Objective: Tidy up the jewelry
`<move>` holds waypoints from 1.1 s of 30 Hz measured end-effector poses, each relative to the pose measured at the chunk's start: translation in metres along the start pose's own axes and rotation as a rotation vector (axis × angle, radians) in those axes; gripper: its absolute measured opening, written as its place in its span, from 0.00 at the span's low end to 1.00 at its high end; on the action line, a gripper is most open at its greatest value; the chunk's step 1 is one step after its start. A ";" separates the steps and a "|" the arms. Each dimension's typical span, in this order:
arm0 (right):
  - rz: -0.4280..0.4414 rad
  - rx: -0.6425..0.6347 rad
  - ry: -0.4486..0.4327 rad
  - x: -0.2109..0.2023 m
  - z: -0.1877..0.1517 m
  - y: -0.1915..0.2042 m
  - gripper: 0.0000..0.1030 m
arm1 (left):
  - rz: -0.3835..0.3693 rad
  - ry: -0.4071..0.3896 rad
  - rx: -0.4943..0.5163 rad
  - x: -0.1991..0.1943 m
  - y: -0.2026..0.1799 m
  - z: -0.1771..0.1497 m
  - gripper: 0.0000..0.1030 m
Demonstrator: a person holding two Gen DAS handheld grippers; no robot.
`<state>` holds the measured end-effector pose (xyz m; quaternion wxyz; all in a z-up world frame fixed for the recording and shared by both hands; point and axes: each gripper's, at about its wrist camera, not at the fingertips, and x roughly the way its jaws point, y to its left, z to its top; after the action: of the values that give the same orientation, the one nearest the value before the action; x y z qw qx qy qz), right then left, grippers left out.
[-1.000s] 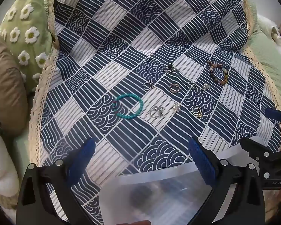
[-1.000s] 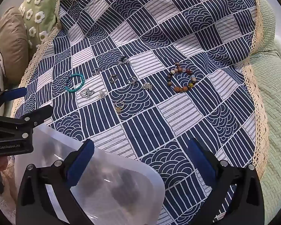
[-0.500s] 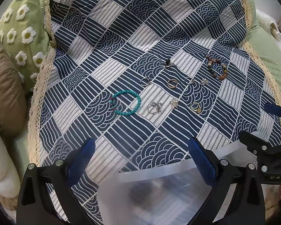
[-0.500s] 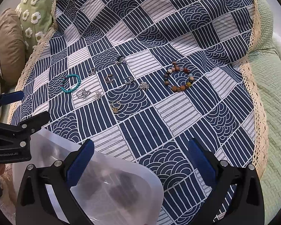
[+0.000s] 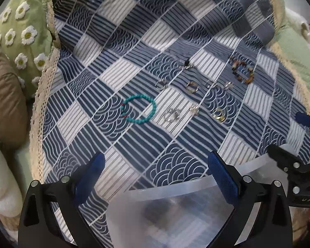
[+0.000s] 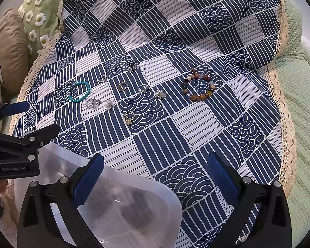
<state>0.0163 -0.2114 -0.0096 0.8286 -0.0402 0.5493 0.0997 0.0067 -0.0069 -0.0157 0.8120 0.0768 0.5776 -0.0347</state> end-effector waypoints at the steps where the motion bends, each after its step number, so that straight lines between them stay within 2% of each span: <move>1: 0.001 0.003 0.002 0.001 0.000 0.000 0.96 | 0.001 0.013 0.003 0.002 0.000 0.000 0.92; 11: -0.001 -0.002 0.006 0.002 -0.001 0.002 0.96 | -0.030 -0.010 -0.014 -0.004 0.003 0.000 0.92; 17: -0.005 0.003 0.000 0.001 -0.001 0.001 0.96 | -0.009 -0.007 -0.012 0.000 0.002 0.001 0.92; 24: 0.002 0.001 -0.003 -0.002 -0.001 0.002 0.96 | 0.024 -0.042 0.010 -0.004 0.000 0.001 0.92; 33: 0.004 0.009 -0.008 -0.003 -0.001 0.000 0.96 | 0.032 -0.051 0.010 -0.002 0.000 0.000 0.92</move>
<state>0.0143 -0.2116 -0.0068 0.8307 -0.0353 0.5466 0.0990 0.0060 -0.0070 -0.0138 0.8266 0.0891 0.5551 -0.0267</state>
